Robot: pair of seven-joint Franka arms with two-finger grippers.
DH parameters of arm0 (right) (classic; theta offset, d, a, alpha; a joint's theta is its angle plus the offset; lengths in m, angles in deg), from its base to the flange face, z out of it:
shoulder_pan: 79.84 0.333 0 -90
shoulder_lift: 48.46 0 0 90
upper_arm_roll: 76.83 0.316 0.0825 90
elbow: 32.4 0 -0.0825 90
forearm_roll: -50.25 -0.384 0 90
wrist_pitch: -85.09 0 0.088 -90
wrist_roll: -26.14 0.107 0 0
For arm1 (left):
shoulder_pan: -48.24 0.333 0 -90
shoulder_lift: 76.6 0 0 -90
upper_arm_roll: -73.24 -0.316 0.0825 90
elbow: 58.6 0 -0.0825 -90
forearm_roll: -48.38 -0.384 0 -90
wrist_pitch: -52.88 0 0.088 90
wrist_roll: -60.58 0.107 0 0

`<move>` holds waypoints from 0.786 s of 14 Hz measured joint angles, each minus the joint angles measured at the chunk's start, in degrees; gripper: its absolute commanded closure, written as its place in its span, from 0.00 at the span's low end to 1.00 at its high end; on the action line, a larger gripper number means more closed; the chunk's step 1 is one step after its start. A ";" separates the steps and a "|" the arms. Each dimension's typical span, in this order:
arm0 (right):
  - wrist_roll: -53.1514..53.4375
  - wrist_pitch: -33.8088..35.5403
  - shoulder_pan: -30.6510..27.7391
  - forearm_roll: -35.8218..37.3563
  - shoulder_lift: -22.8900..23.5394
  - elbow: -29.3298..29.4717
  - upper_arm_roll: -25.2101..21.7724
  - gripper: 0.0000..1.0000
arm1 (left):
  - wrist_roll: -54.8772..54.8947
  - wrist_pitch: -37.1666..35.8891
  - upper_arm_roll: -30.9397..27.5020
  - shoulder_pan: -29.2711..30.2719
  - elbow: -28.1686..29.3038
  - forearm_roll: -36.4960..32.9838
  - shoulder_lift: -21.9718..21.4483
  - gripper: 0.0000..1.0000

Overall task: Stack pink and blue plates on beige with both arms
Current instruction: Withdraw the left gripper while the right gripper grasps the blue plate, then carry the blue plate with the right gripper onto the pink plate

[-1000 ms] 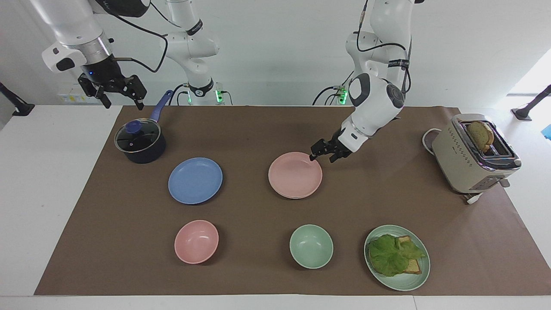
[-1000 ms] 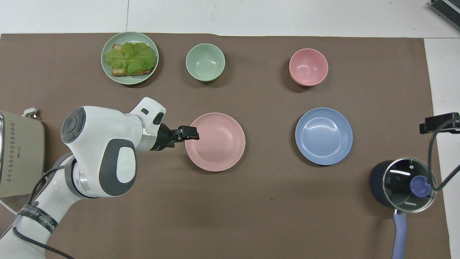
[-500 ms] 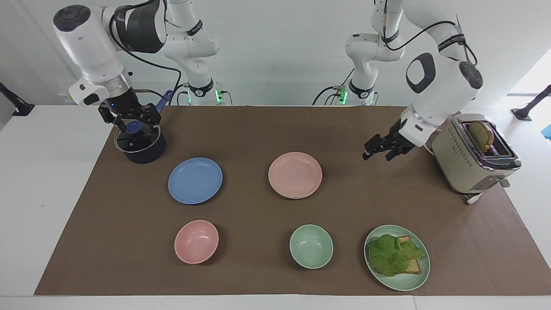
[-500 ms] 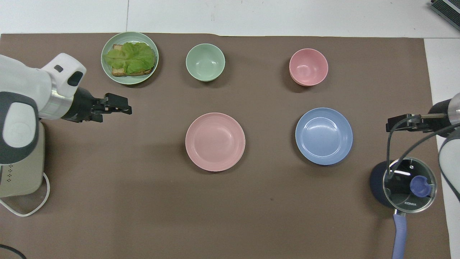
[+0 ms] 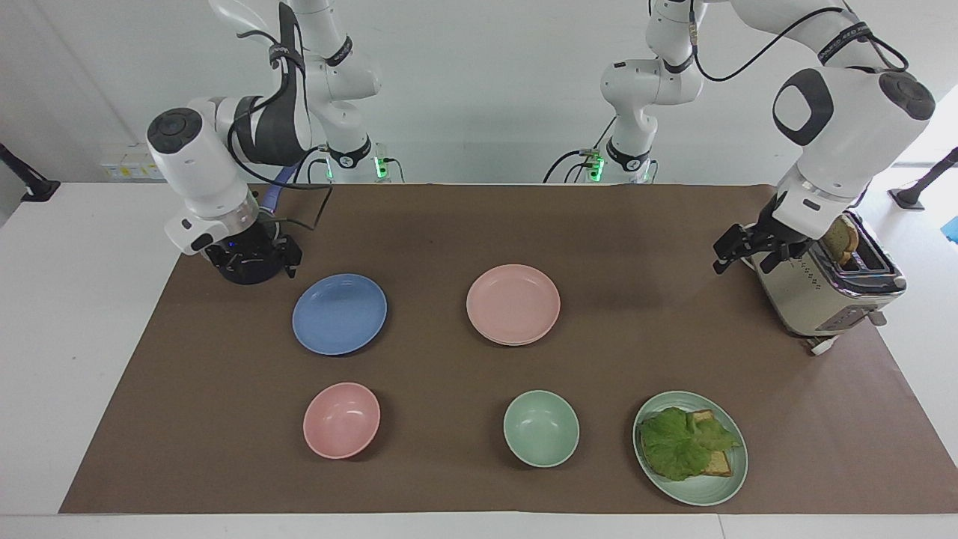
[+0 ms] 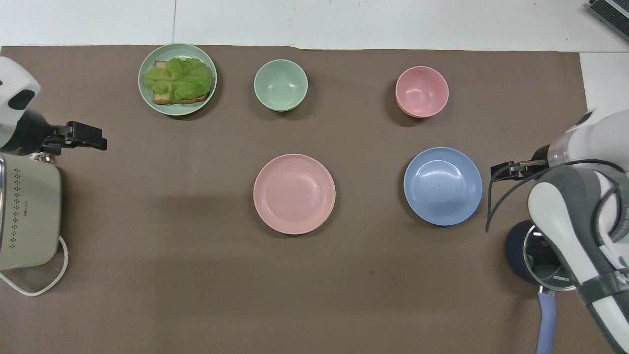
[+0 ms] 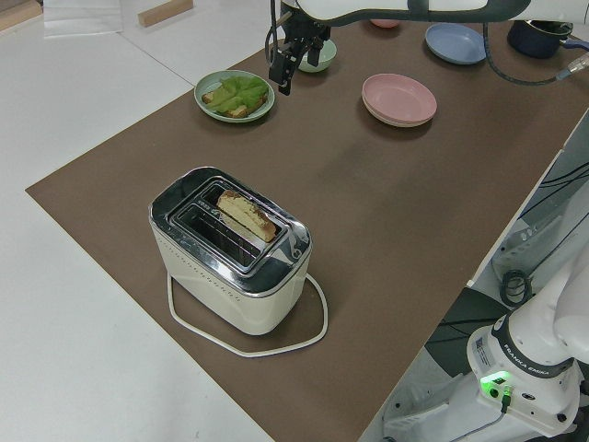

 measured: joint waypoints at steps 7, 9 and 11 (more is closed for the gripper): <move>-1.60 -9.76 -0.13 -3.91 9.02 -2.02 -0.07 0.00 | 0.80 -7.07 0.98 0.08 -7.43 -2.06 -2.74 0.00; -3.51 -11.62 -0.34 -4.67 11.09 -2.00 -0.11 0.00 | 0.81 -8.05 1.00 0.07 -7.42 -2.09 -3.47 0.00; -3.99 -11.71 -0.52 -4.87 11.36 -1.95 -0.12 0.18 | 0.82 -8.63 1.01 0.06 -7.37 -2.43 -3.45 0.00</move>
